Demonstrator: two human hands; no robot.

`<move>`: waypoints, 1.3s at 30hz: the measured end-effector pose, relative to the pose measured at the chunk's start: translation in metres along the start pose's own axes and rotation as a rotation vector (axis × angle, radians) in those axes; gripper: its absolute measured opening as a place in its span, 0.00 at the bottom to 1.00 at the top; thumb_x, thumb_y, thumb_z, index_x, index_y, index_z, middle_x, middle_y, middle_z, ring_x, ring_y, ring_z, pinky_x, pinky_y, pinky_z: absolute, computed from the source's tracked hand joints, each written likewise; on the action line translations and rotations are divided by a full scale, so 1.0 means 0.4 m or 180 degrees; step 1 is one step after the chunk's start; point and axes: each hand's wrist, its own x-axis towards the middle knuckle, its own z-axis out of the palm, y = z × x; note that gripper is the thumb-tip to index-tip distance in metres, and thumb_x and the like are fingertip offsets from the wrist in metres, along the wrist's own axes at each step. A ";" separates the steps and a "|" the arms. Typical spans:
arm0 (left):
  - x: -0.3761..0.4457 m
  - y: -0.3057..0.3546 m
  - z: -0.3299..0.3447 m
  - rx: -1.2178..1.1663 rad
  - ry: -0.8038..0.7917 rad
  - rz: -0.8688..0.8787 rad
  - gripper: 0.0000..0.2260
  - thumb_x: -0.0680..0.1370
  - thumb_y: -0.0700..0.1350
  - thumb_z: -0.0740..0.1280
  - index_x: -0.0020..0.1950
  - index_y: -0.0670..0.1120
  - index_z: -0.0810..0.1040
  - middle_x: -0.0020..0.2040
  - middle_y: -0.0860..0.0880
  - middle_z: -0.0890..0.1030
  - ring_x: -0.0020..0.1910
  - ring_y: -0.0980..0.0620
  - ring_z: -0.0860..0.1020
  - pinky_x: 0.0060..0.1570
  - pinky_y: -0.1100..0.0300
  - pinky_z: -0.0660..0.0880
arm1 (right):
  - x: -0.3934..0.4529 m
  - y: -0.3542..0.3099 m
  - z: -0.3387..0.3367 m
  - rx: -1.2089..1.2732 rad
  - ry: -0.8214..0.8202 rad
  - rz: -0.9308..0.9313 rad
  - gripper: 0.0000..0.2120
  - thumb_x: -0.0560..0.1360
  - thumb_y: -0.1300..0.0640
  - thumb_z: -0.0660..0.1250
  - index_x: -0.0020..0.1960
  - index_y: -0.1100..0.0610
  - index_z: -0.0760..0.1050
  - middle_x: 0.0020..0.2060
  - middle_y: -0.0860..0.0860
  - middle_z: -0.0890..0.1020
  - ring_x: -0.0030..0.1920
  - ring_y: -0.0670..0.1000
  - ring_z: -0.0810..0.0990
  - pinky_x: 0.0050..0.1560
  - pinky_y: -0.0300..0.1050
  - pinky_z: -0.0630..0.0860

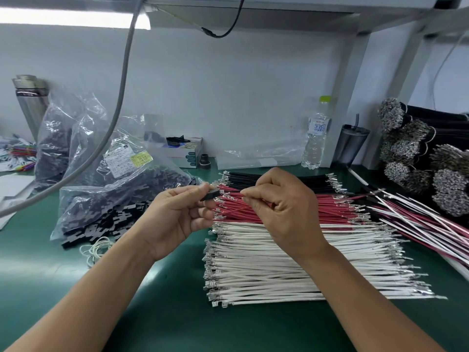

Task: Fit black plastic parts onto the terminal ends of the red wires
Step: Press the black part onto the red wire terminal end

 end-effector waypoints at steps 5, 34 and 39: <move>-0.002 0.002 0.001 0.0041 0.0002 -0.0006 0.09 0.72 0.46 0.73 0.47 0.42 0.88 0.36 0.44 0.82 0.30 0.52 0.80 0.31 0.62 0.81 | 0.002 0.000 -0.005 -0.0048 -0.0234 -0.0007 0.02 0.74 0.56 0.76 0.46 0.53 0.87 0.38 0.45 0.78 0.39 0.45 0.77 0.37 0.46 0.76; -0.005 -0.035 0.047 0.1576 0.0492 0.0787 0.10 0.65 0.40 0.79 0.46 0.42 0.88 0.39 0.38 0.86 0.29 0.47 0.83 0.34 0.61 0.82 | 0.011 -0.015 -0.044 -0.0677 -0.0788 0.0144 0.02 0.74 0.52 0.75 0.47 0.49 0.85 0.39 0.41 0.78 0.43 0.43 0.74 0.39 0.41 0.71; 0.003 -0.038 0.027 0.1579 0.0785 0.0857 0.07 0.68 0.40 0.79 0.45 0.44 0.88 0.35 0.40 0.85 0.28 0.50 0.81 0.31 0.61 0.80 | -0.040 -0.062 -0.041 -0.0471 -0.1769 0.0266 0.09 0.71 0.40 0.72 0.46 0.44 0.81 0.41 0.36 0.74 0.45 0.38 0.70 0.43 0.40 0.67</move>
